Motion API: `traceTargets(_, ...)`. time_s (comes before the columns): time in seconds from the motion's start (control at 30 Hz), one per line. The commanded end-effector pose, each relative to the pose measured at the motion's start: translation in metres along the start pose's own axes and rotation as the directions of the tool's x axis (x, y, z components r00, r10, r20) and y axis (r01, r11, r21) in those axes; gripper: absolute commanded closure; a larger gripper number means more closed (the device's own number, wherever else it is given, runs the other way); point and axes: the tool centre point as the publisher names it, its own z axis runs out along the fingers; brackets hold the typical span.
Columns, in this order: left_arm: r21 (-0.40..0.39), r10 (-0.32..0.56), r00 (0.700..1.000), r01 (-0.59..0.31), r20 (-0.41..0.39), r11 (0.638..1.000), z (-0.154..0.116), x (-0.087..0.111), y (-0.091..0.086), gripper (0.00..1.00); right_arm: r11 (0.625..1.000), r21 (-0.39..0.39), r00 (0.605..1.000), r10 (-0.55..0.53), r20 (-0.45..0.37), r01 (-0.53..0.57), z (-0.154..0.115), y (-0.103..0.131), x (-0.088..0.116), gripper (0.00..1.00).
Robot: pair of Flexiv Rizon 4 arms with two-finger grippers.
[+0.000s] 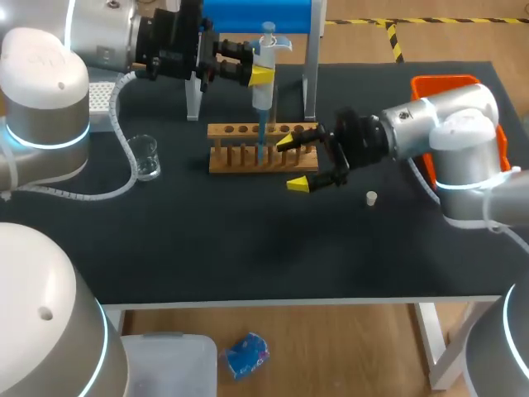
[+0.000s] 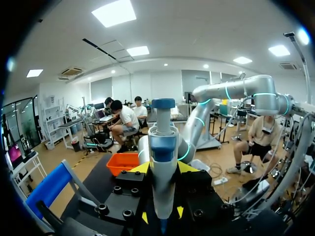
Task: Invert the test tube, pick up the pipette, mount the tip to pipette, aspirate from beaker and dispense into the tube, eject the tip, return the pipette, and cap with the stopper.
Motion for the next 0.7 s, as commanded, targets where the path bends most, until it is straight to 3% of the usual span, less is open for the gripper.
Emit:
traceTargets(0.03, 0.001, 0.001, 1.000, -0.001, 0.000, 1.000, 0.000, 0.000, 0.000, 1.00, 1.000, -0.005, 1.000, -0.002, -0.001, 0.002, 0.000, -0.003, 0.000, 0.00)
traceTargets(0.43, 0.001, 0.001, 1.000, -0.001, 0.000, 1.000, 0.000, 0.000, 0.000, 1.00, 1.000, -0.005, 1.000, -0.002, -0.001, 0.002, 0.000, -0.003, 0.000, 0.00)
traceTargets(0.7, 0.012, -0.049, 0.990, 0.048, 0.132, 0.999, -0.054, -0.029, 0.030, 1.00, 1.000, -0.005, 1.000, -0.002, -0.001, 0.002, 0.000, -0.003, 0.000, 0.00)
